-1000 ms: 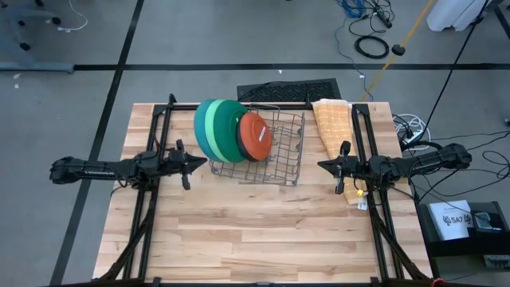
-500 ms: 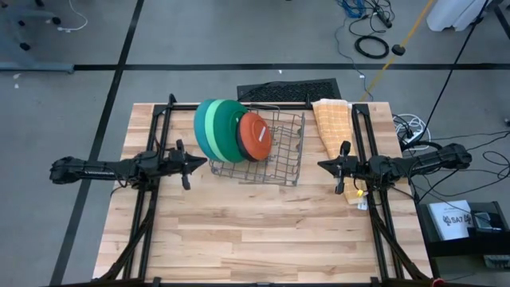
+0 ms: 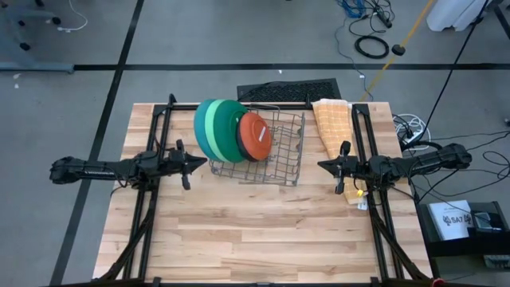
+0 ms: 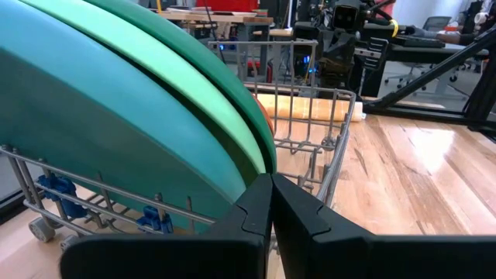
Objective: Sort dishes
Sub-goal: Return to Home Position
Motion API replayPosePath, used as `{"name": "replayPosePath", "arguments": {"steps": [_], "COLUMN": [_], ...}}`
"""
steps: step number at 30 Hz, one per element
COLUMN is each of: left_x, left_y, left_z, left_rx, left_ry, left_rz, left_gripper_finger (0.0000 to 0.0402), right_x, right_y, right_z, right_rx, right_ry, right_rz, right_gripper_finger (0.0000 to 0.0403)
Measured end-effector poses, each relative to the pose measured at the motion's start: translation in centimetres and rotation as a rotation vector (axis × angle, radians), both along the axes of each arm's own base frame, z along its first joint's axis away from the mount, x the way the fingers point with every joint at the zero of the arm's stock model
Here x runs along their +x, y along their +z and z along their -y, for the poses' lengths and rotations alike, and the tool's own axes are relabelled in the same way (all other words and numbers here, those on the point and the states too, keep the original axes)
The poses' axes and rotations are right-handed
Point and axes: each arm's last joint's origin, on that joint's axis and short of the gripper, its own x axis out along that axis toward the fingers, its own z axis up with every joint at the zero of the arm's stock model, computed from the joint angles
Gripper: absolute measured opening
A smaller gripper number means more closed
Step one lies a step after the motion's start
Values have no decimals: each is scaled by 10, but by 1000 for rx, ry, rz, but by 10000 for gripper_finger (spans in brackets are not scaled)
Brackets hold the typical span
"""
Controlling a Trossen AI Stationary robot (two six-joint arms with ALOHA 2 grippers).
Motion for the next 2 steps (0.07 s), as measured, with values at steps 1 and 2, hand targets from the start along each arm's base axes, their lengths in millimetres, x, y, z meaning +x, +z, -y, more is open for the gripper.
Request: {"name": "replayPosePath", "arguments": {"steps": [1, 2], "left_x": [0, 0], "left_y": [0, 0], "left_z": [0, 0], "left_rx": [0, 0], "left_ry": [0, 0], "left_rz": [0, 0], "left_gripper_finger": [22, 22], "right_x": [0, 0], "right_y": [0, 0], "right_z": [0, 0], "right_rx": [0, 0], "right_ry": [0, 0], "right_rz": [0, 0], "right_gripper_finger": [0, 0]}}
